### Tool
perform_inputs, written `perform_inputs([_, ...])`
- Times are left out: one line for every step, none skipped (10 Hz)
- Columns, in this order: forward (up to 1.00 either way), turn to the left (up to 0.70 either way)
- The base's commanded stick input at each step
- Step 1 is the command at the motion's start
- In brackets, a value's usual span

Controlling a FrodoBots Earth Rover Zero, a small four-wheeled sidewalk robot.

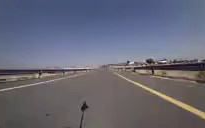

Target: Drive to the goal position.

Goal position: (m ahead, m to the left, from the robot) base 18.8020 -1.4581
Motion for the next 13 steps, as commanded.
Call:
perform_inputs([1.00,0.00])
perform_inputs([1.00,0.00])
perform_inputs([1.00,0.00])
perform_inputs([1.00,0.00])
perform_inputs([1.00,0.00])
perform_inputs([1.00,0.00])
perform_inputs([1.00,0.00])
perform_inputs([1.00,0.00])
perform_inputs([1.00,0.00])
perform_inputs([1.00,0.00])
perform_inputs([1.00,0.00])
perform_inputs([1.00,0.00])
perform_inputs([1.00,0.00])
